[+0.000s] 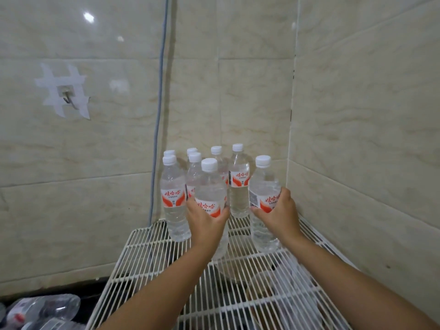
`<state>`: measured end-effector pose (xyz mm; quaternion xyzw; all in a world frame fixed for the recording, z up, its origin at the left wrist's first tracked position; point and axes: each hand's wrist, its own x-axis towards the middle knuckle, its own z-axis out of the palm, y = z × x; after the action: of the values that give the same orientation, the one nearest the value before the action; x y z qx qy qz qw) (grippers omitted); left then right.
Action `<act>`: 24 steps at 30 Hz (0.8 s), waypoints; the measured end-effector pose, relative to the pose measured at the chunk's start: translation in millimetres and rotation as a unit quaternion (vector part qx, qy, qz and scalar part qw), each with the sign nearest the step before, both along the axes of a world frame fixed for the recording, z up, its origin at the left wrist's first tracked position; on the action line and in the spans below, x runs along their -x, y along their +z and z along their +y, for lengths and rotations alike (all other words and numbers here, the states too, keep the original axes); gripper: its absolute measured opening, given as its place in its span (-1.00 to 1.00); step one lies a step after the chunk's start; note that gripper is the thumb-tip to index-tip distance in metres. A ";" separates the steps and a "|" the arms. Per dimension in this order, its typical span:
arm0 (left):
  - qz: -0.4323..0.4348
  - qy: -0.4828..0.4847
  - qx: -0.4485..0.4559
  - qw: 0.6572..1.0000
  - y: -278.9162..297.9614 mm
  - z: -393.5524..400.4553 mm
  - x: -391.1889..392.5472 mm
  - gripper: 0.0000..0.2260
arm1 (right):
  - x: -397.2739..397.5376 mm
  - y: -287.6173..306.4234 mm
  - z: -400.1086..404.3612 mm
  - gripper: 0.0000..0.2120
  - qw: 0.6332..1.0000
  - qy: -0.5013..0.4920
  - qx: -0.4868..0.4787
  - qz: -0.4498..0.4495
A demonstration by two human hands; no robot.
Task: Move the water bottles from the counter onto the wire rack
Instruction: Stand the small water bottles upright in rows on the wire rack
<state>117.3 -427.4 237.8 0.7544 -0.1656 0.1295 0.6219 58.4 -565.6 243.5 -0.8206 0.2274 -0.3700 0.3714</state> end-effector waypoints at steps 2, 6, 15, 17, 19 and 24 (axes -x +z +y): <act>-0.026 0.000 -0.026 0.999 6.8 -17.0 -0.9 -0.28 | -4.5 2.6 -6.4 -0.36 1.000 -0.006 0.002 -0.008; -0.034 0.012 -0.072 0.997 15.6 -55.1 -7.1 -0.22 | -23.3 11.9 -22.4 -0.38 0.999 -0.021 -0.017 -0.017; 0.006 0.090 -0.053 0.994 4.3 -93.0 -27.3 -0.20 | -58.0 5.0 -39.6 -0.36 1.000 -0.004 -0.025 0.008; -0.002 0.091 -0.073 0.993 0.2 -91.3 -28.6 -0.20 | -59.6 2.7 -39.8 -0.37 1.000 0.013 -0.010 0.021; -0.026 0.092 -0.105 0.990 -3.4 -87.0 -28.6 -0.21 | -59.8 4.1 -37.0 -0.37 0.999 0.027 0.014 0.040; -0.082 0.075 -0.162 0.980 -0.1 -71.6 -27.8 -0.24 | -55.6 10.4 -40.9 -0.37 0.995 0.066 -0.029 0.067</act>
<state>145.2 -499.1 237.7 0.8423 -0.1778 0.2092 0.4639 114.0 -606.5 253.9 -0.8456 0.2077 -0.2825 0.4025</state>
